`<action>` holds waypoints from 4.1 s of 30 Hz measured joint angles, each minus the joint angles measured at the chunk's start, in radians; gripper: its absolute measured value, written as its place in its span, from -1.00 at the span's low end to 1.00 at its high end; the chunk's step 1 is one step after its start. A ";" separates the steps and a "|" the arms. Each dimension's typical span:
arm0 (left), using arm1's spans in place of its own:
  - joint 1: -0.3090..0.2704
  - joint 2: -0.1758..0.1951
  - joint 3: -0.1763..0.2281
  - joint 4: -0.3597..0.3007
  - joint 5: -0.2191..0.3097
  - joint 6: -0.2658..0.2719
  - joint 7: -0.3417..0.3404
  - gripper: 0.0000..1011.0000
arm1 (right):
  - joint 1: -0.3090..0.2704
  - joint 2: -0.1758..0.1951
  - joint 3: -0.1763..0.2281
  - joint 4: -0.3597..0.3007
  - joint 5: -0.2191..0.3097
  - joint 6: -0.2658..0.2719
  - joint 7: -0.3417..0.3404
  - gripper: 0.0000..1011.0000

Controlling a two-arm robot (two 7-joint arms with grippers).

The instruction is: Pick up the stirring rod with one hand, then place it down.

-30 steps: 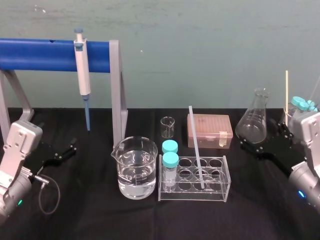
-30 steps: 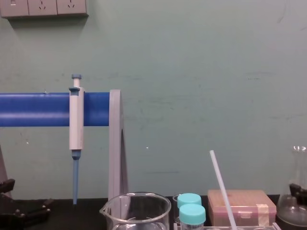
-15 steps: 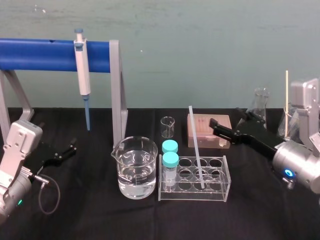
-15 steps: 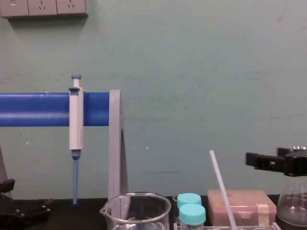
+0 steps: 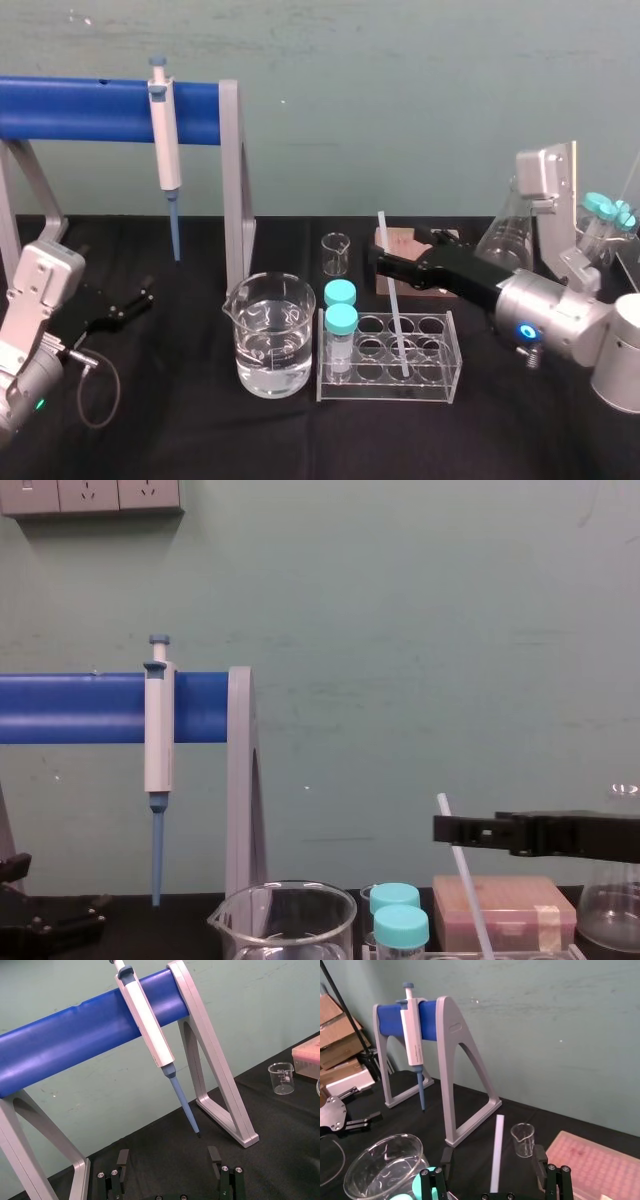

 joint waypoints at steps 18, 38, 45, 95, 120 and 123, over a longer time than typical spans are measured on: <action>0.000 0.000 0.000 0.000 0.000 0.000 0.000 0.98 | 0.059 -0.054 -0.033 0.073 -0.005 0.061 -0.028 0.98; 0.000 0.000 0.000 0.000 0.000 0.000 0.000 0.98 | 0.068 -0.054 -0.044 0.083 -0.018 0.072 -0.027 0.95; 0.000 0.000 0.000 0.000 0.000 0.000 0.000 0.98 | 0.067 -0.054 -0.042 0.082 -0.016 0.071 -0.027 0.63; 0.000 0.000 0.000 0.000 0.000 0.000 0.000 0.98 | 0.000 -0.035 -0.033 0.058 -0.064 -0.197 0.066 -0.86; 0.000 0.000 0.000 0.000 0.000 0.000 0.000 0.98 | -0.088 -0.051 0.118 -0.093 -0.068 -0.365 0.054 -0.86; 0.000 0.000 0.000 0.000 0.000 0.000 0.000 0.98 | -0.092 -0.047 0.140 -0.121 -0.067 -0.369 0.042 -0.86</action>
